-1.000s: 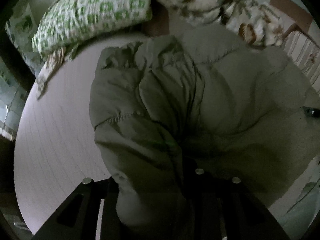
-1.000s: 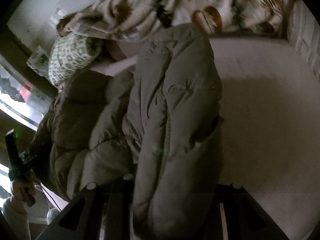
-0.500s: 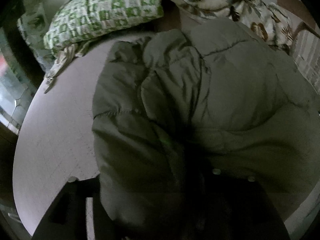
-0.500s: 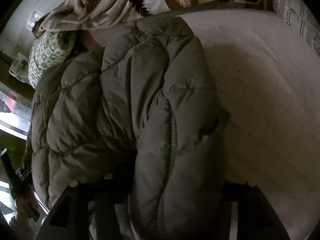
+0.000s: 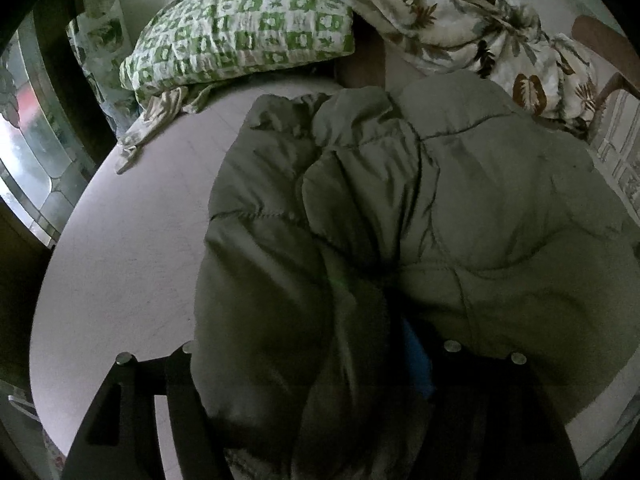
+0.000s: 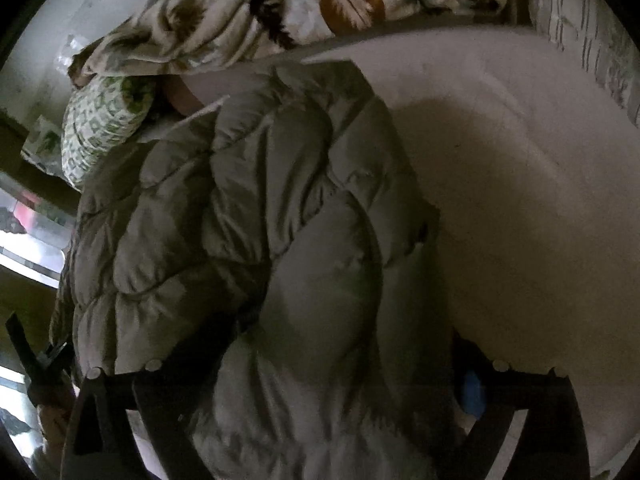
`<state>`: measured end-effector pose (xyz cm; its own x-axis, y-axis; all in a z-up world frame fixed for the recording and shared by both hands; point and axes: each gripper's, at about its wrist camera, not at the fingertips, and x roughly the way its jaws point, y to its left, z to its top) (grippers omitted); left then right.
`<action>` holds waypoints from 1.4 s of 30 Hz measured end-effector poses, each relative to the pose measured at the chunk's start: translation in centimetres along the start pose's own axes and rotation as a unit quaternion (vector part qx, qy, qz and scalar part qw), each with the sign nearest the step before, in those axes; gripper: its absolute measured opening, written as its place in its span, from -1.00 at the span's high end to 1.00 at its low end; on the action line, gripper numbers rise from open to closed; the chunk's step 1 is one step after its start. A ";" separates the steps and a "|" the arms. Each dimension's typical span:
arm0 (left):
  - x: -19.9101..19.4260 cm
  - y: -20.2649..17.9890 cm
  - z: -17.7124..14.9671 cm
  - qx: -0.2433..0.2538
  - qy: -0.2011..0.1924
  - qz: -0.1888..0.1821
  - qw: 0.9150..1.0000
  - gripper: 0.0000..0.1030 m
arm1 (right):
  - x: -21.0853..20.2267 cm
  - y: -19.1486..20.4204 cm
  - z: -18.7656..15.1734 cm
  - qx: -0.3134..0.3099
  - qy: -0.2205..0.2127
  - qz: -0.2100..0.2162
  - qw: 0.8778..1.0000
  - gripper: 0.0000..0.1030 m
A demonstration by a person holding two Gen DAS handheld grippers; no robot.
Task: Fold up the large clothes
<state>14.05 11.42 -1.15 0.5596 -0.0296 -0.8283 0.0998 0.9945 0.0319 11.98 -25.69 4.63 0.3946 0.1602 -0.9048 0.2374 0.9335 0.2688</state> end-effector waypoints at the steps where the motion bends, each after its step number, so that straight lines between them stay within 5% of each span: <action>1: -0.5 0.0 -0.2 -0.001 -0.003 0.001 1.000 -0.36 | -0.7 0.3 -0.1 -0.005 -0.006 -0.004 1.000 -0.94; 12: -6.2 -1.1 -3.0 0.041 -0.071 0.049 0.995 -0.43 | -4.7 4.7 -4.6 -0.074 -0.024 -0.002 0.997 -0.94; 16: -5.3 -2.6 -4.0 0.066 -0.061 0.049 0.995 -0.43 | -3.2 6.8 -6.8 -0.098 -0.004 -0.012 0.995 -0.95; 19: -3.6 -3.6 -5.0 0.083 -0.051 0.070 0.993 -0.48 | -1.6 7.8 -7.8 -0.125 -0.006 -0.058 0.990 -1.00; 22: -2.5 -3.0 -5.3 0.057 -0.049 0.062 0.995 -0.57 | 0.2 8.2 -8.4 -0.137 0.001 -0.093 0.986 -1.00; 28: -2.4 -2.1 -5.2 0.027 -0.047 0.052 0.997 -0.67 | 1.5 7.7 -8.1 -0.118 -0.006 -0.087 0.989 -1.00; 42: -6.9 -1.9 -7.4 0.000 -0.052 0.024 0.998 -0.75 | -4.5 7.1 -14.0 -0.080 -0.065 -0.077 0.992 -1.00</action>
<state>3.92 10.47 0.36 0.6462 0.0073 -0.7631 0.0705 0.9951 0.0692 -0.51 -15.28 5.96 0.4781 -0.0202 -0.8781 0.1638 0.9842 0.0665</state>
